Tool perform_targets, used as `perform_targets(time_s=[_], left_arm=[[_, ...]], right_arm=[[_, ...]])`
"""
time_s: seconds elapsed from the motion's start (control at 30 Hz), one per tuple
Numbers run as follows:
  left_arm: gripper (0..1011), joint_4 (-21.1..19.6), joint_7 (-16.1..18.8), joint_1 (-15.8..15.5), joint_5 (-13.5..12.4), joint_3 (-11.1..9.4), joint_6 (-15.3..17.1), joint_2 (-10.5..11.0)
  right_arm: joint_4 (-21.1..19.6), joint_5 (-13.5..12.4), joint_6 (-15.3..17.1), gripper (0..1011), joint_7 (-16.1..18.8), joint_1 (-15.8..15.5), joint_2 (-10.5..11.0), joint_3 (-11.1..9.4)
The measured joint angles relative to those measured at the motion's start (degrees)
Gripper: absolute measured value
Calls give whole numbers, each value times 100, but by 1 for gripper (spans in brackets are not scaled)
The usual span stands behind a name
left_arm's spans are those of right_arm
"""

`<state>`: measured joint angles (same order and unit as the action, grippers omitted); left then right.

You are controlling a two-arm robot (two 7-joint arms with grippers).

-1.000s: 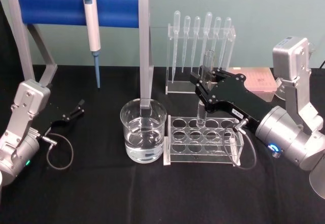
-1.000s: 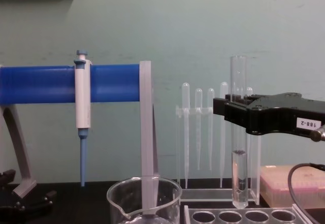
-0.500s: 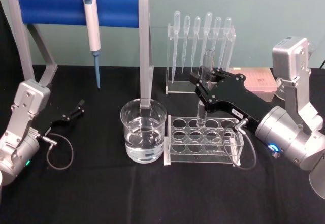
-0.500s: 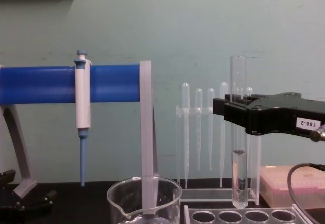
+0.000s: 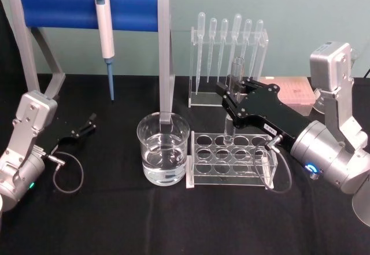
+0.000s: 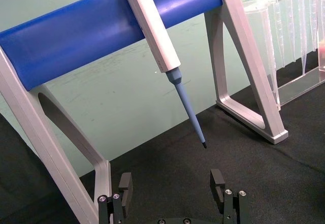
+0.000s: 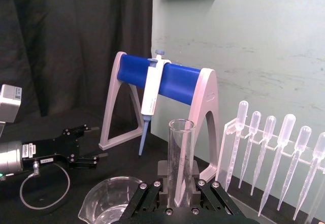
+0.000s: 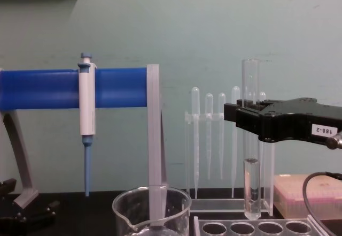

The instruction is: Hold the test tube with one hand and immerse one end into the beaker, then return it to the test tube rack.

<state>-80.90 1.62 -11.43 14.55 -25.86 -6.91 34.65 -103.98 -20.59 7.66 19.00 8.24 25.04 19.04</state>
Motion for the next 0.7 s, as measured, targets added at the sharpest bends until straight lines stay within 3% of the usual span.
perform_targets(time_s=[0.7], left_arm=[[1000, 0, 0, 0, 0, 0, 0, 0]], right_arm=[[0, 0, 0, 225, 0, 0, 0, 0]])
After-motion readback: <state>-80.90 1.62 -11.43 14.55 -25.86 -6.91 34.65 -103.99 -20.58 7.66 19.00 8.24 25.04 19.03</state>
